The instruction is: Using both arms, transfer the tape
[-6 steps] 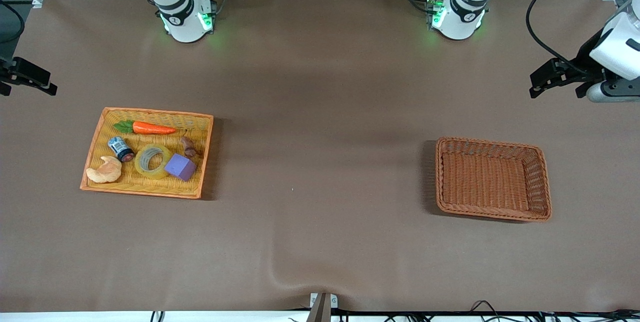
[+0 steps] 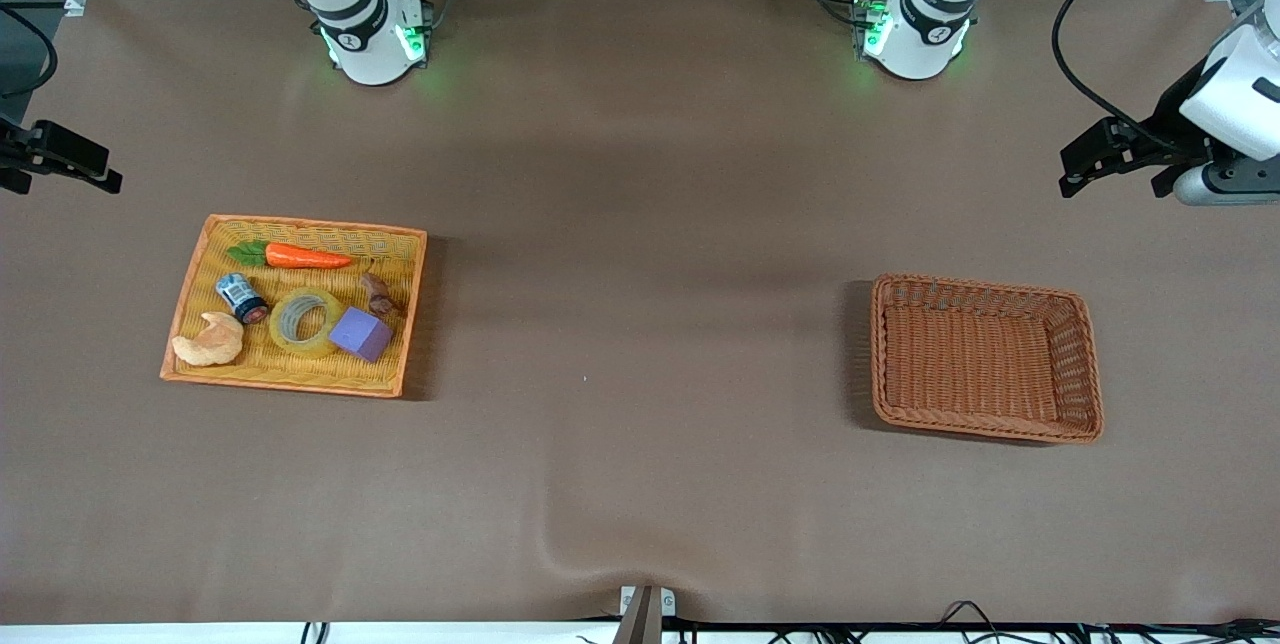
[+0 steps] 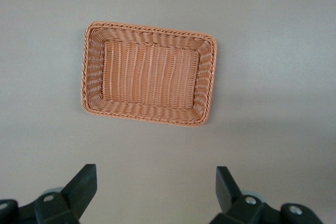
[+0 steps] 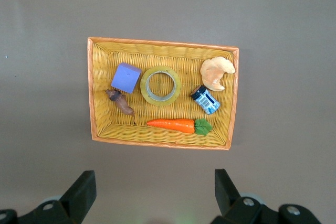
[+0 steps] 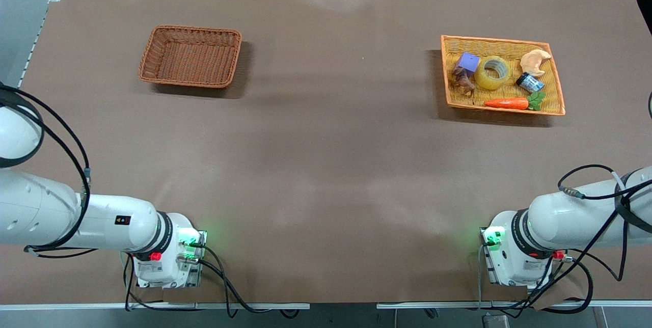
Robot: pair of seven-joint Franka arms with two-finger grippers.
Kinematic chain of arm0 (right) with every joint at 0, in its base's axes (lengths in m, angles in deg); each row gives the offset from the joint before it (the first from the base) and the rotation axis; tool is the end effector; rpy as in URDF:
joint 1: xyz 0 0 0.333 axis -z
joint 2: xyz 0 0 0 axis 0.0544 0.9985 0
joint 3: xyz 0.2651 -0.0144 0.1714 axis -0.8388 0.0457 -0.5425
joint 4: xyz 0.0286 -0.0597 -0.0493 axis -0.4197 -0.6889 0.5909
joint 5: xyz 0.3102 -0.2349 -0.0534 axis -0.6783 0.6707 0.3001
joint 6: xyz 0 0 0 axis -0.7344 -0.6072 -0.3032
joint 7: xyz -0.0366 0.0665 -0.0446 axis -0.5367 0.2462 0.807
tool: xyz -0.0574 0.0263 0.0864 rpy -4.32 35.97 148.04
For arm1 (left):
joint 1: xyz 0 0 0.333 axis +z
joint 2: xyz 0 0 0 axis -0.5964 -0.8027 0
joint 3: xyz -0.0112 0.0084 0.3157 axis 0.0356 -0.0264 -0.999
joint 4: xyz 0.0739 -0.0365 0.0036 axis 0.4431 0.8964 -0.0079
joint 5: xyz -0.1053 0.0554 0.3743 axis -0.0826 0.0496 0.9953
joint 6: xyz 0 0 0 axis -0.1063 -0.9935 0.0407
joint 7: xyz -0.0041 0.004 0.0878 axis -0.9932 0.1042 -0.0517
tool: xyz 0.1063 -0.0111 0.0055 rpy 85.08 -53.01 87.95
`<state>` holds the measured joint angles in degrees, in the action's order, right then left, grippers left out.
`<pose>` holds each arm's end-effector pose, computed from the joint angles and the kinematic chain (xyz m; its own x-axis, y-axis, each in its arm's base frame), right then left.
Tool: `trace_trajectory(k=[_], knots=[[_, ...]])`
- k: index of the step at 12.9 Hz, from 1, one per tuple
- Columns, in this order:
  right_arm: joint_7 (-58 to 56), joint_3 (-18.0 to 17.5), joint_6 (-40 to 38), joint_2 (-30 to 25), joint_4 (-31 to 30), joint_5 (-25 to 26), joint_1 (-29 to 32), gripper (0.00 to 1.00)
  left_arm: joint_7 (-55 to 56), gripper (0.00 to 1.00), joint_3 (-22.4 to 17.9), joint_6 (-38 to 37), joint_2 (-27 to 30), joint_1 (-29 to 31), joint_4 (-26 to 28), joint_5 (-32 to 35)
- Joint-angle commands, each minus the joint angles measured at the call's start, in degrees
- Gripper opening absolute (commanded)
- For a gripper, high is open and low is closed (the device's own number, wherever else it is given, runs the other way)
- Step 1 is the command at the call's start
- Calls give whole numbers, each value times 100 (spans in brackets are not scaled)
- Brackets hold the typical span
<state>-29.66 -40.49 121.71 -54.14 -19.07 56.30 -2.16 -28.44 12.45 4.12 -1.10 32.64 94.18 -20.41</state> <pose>0.5549 -0.0480 0.6394 0.9976 -0.0072 -0.0687 -0.0080 -0.9999 -0.0106 0.5473 -0.0589 0.6319 0.9992 0.0003 0.0405 0.0001 -1.0000 0.0056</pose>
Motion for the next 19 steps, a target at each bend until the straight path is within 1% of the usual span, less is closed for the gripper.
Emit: trace_trajectory(k=[1,7,9,11,13,15,16,18,19], knots=[[64,-35,-72,33,54,-62,54,100,-84,100,16,31,-21,28,-56,49],[11,-70,130,33,-323,-71,-113,100,-111,100,16,31,-21,28,-56,40],[-15,-70,445,33,-839,-71,-174,100,-111,100,16,31,-12,28,-56,40],[-330,-70,998,16,-1437,-71,-175,100,-111,100,16,31,-21,28,-56,40],[-664,-79,1202,111,-1720,-80,-201,100,-111,100,16,31,-12,28,-56,49],[-718,-70,1832,156,-2315,-80,-472,100,-111,100,16,31,-21,37,-56,40],[-979,-70,2279,156,-2675,-71,-569,100,-111,100,16,31,-21,28,-56,40],[-1646,-70,3447,243,-3379,-71,-535,100,-111,100,16,31,-12,28,-56,49],[-2007,-70,3818,340,-3617,-71,-465,100,-111,100,16,31,-21,28,-56,49]])
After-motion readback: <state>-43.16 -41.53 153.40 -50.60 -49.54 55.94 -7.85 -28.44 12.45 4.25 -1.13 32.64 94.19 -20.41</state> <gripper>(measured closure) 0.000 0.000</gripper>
